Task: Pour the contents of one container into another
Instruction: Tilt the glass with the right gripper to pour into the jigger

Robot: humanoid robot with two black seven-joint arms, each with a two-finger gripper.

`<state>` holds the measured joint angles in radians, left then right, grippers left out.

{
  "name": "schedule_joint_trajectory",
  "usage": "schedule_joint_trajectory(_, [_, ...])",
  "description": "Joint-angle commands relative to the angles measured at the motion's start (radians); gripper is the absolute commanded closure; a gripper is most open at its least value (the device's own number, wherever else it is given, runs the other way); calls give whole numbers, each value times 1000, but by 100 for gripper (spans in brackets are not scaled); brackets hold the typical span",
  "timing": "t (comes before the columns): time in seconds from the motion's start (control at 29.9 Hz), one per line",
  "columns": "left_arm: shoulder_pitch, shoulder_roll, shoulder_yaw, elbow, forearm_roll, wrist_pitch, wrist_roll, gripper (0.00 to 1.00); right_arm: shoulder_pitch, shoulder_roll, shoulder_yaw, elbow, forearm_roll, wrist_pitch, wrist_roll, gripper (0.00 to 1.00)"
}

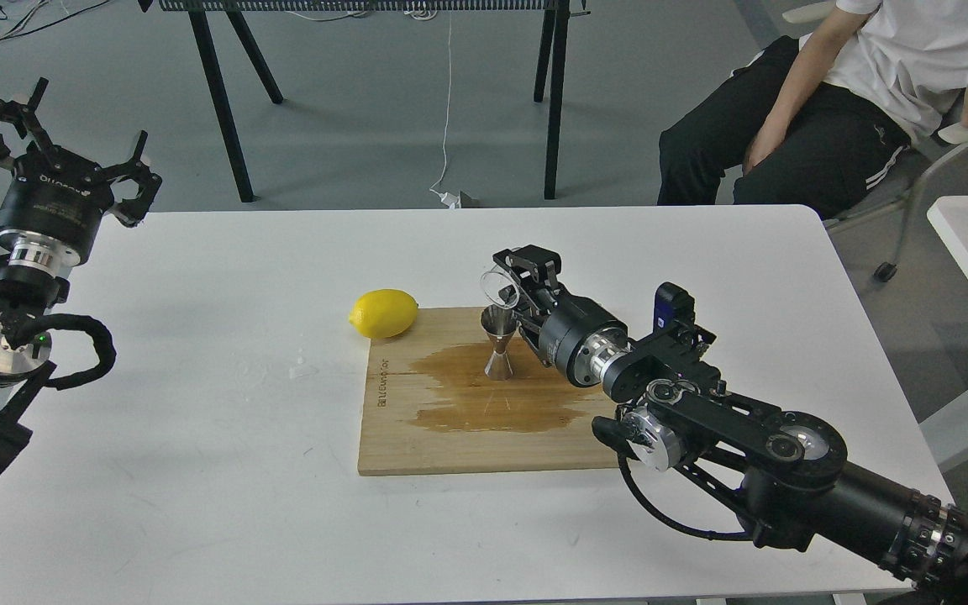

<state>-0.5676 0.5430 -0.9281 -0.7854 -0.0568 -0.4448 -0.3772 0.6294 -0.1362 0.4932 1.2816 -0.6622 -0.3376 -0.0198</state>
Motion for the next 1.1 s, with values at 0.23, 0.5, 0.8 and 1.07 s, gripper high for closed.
schedule_joint_trajectory(0.23, [0, -2, -1, 0, 0, 0, -2, 0, 4, 1, -38, -24, -63, -3, 0, 64])
schedule_joint_trajectory(0.5, [2, 2, -3, 0, 0, 0, -2, 0, 6, 1, -38, -25, -66, -3, 1, 64])
schedule_joint_trajectory(0.8, [2, 2, -6, 0, 0, 0, -2, 0, 4, 6, -36, -51, -135, -5, 3, 64])
schedule_joint_trajectory(1.07, [2, 2, -6, 0, 0, 0, -2, 0, 6, 7, -36, -51, -143, -3, 6, 64])
